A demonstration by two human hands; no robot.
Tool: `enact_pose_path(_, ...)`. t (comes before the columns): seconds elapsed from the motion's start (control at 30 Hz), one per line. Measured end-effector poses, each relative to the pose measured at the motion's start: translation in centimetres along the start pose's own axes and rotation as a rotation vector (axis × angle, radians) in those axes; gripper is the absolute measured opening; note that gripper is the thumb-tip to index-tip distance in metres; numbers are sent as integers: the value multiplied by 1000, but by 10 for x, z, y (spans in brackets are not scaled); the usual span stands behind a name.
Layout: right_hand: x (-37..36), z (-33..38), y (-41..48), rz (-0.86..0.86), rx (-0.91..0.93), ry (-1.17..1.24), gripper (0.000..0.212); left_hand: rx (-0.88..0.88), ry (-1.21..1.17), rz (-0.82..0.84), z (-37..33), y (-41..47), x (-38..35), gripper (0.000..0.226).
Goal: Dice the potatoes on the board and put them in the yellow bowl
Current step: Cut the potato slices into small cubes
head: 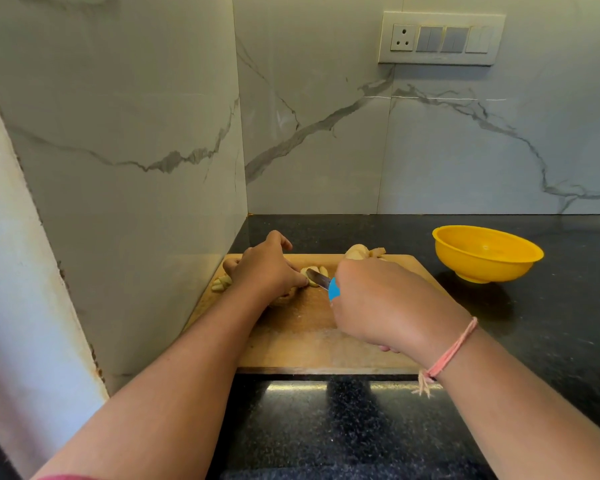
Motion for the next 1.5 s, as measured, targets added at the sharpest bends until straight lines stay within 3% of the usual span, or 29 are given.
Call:
enact_pose_path(0.27, 5, -4, -16, 55, -4, -56, 25, 6, 3, 12, 0, -3, 0, 54)
enact_pose_path(0.4, 16, -10, -20, 118, -96, 47, 31, -17, -5, 7, 2, -2, -1, 52)
enact_pose_path(0.63, 35, -20, 20, -176, -60, 444, 27, -42, -64, 88, 3, 2, 2, 39)
enact_pose_path(0.93, 14, -9, 87, -126, -96, 526, 24, -89, -36, 63, -5, 5, -1, 31)
enact_pose_path(1.1, 0, -7, 98, -6, -120, 518, 31, -82, 35, 51, -7, 6, 2, 33)
enact_pose_path(1.23, -3, -10, 101, 1, -129, 504, 24, -68, 32, 73, -6, 8, 1, 31)
enact_pose_path(1.5, -4, -12, 101, 29, -111, 588, 31, -38, 59, 94, -6, 5, 3, 33)
Point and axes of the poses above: each hand's wrist, its own y-axis towards the middle knuckle, its own x-axis out of the back of the hand, z = x × y, the point moved 2 cm from there along y, towards the middle knuckle, and after that the axes turned 15 degrees about y, right-handed, at the moved point
